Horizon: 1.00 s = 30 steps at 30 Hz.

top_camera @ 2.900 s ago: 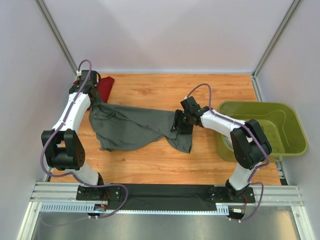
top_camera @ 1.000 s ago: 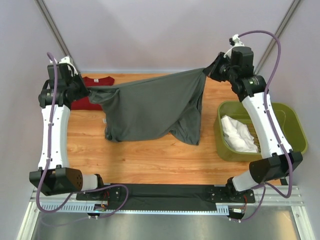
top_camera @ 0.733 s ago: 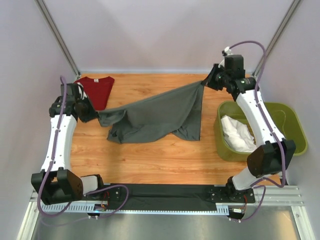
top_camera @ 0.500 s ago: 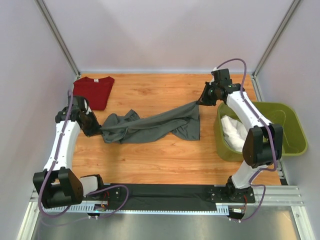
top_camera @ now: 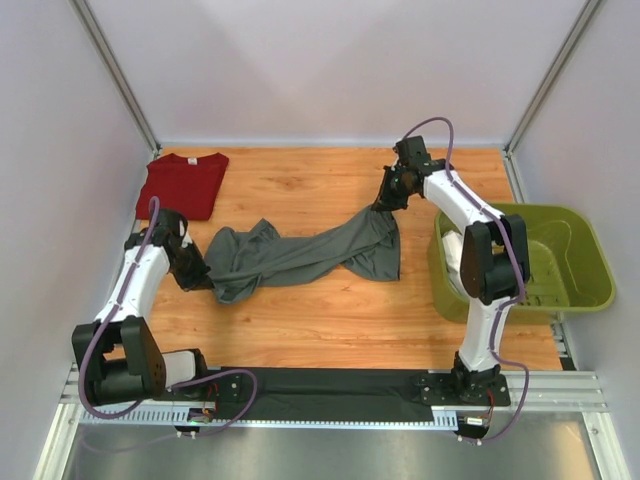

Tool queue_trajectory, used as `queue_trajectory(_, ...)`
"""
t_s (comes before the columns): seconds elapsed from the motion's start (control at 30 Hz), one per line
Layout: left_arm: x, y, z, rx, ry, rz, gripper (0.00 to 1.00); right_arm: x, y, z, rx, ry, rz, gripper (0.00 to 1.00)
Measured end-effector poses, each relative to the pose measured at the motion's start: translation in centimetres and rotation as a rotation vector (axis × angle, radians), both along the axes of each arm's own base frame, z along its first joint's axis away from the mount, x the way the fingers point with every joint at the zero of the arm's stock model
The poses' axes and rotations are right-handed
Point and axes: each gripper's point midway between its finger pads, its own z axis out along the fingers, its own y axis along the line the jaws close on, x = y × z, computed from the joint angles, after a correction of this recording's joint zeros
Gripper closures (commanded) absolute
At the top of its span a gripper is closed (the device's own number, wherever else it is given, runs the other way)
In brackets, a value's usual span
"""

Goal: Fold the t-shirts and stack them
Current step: Flatten the tshirt out

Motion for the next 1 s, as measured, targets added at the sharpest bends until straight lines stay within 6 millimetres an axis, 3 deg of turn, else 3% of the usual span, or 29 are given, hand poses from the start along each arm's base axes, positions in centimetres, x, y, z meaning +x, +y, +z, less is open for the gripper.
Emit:
queue_trajectory(0.03,0.0,0.1,0.0,0.008,-0.001,-0.001,0.89,0.1,0.2,-0.2,0.000,0.002,0.002,1.00)
queue_trajectory(0.07,0.0,0.2,0.0,0.014,-0.005,-0.005,0.70,0.3,0.2,-0.3,-0.001,0.003,0.002,1.00)
queue_trajectory(0.13,0.0,0.2,0.3,0.015,-0.023,-0.029,0.50,0.8,0.3,-0.3,-0.001,0.003,0.001,1.00)
queue_trajectory(0.17,-0.1,0.0,0.6,0.009,-0.036,-0.041,0.34,1.0,0.3,-0.2,-0.001,0.001,0.001,1.00)
queue_trajectory(0.2,-0.2,-0.1,0.9,0.008,-0.047,-0.057,0.27,1.3,0.4,-0.1,-0.001,0.000,0.001,1.00)
queue_trajectory(0.43,-1.1,-1.6,4.0,-0.007,-0.127,-0.082,0.24,2.1,0.6,-0.3,-0.002,0.001,0.000,1.00)
queue_trajectory(0.6,-0.9,-4.4,5.2,-0.054,-0.254,-0.007,0.31,2.1,0.5,-0.4,-0.004,0.003,0.000,1.00)
queue_trajectory(0.73,-2.0,-6.6,0.5,-0.116,-0.245,0.136,0.38,2.1,0.5,-0.4,-0.007,0.003,0.001,1.00)
queue_trajectory(0.87,-3.3,-6.3,-5.0,-0.097,-0.147,0.297,0.46,2.1,0.4,-0.7,-0.015,0.003,0.006,1.00)
queue_trajectory(1.0,-1.3,-5.5,-5.4,-0.075,-0.194,0.410,0.50,2.1,0.3,-1.1,-0.022,0.008,0.005,1.00)
